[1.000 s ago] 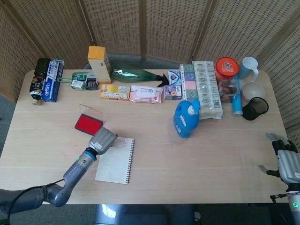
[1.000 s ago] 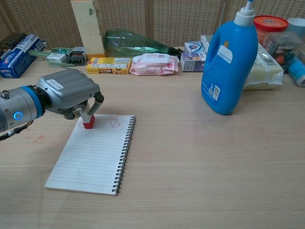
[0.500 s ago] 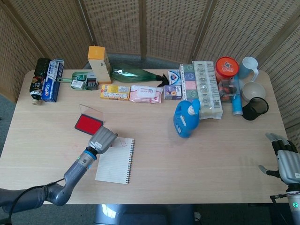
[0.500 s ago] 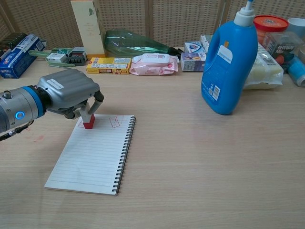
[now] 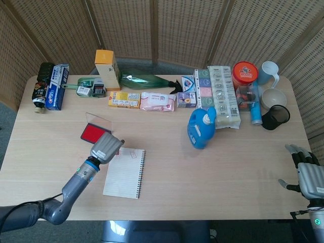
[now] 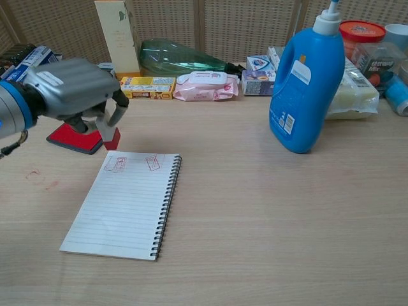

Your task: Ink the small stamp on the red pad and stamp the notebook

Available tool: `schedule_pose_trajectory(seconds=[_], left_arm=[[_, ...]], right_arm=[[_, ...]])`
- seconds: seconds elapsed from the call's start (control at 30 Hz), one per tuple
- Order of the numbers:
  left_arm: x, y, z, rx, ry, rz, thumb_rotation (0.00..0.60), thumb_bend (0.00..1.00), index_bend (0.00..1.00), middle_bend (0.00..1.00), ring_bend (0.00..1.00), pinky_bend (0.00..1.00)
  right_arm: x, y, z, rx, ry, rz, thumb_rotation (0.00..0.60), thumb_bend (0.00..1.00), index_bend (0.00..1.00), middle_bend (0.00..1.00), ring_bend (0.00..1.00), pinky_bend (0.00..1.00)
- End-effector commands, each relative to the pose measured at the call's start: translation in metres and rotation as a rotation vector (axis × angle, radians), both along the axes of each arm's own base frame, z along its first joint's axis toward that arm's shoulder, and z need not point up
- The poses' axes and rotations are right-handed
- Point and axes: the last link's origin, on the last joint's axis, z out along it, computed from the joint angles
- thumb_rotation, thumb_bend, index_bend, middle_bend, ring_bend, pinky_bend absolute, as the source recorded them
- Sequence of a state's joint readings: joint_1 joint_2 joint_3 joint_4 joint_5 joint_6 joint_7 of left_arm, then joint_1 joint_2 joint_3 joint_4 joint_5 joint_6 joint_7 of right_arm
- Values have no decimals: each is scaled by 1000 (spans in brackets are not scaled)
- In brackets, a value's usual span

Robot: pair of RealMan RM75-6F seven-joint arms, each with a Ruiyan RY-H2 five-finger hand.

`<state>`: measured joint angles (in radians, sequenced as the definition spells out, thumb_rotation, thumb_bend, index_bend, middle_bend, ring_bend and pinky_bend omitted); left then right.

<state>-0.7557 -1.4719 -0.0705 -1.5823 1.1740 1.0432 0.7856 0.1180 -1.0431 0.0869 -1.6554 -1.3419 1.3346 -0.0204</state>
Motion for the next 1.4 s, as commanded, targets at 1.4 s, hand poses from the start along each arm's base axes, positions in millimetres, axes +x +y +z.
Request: schedule_pose_trajectory(seconds=[1.4], left_arm=[[-133,-40,23,5,37,242,600,292,633,1000,1000,1000]], right_arm=[[4,1,0,5,-5,11,600,1,89,105,113,98]])
